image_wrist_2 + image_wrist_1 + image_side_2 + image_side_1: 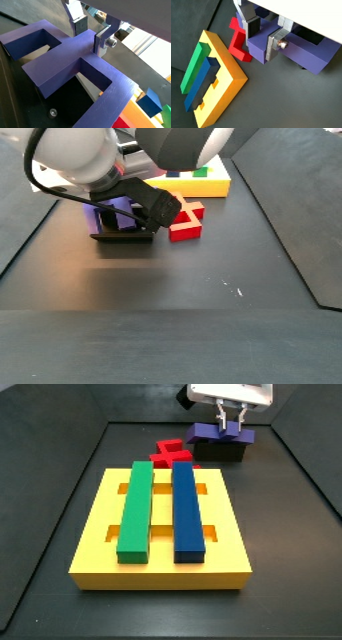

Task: Pick up the purple object. Move up. Place the purple object on the fixture. Regrasp the purple object. Move to above the board. Insert the purple object.
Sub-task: Place the purple object on the fixture.

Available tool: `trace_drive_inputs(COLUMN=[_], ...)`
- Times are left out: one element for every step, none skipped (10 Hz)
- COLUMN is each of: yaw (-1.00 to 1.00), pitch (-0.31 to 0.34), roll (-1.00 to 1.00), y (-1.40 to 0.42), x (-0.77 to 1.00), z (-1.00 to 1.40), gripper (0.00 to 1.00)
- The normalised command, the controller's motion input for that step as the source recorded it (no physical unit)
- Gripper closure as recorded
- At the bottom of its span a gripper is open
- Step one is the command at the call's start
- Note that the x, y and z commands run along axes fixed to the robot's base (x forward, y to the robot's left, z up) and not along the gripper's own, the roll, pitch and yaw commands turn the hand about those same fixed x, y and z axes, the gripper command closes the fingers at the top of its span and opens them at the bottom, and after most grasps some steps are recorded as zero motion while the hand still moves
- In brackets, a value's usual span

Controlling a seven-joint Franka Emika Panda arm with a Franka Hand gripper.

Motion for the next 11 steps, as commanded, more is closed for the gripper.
trace_drive_inputs(yaw=[-0.26,-0.28,-0.33,-0.25,-0.04,-0.02,0.0,0.0,-0.09,-0.09,-0.06], pitch=[-0.149,-0.246,-0.326,-0.314,-0.111,0.0,0.0,-0.14,-0.189,-0.24,-0.189], roll=[-0.72,-0.85,-0.96,-0.73,-0.09,0.1,0.01,0.03,0.0,0.0,0.0], y=[0.26,0.29,0.28,0.2,0.08,0.0,0.0,0.0,0.0,0.0,0.0], x=[0.33,0.26,0.23,0.12,0.02,0.14,0.0,-0.01,-0.13,-0.16,-0.08], z=[-0.11,-0.08,0.0,0.0,0.0,0.0,-0.09,-0.2,-0.23,-0.2,-0.09], gripper=[1.0,1.0,1.0,1.0,1.0,1.0,1.0,1.0,1.0,1.0,1.0])
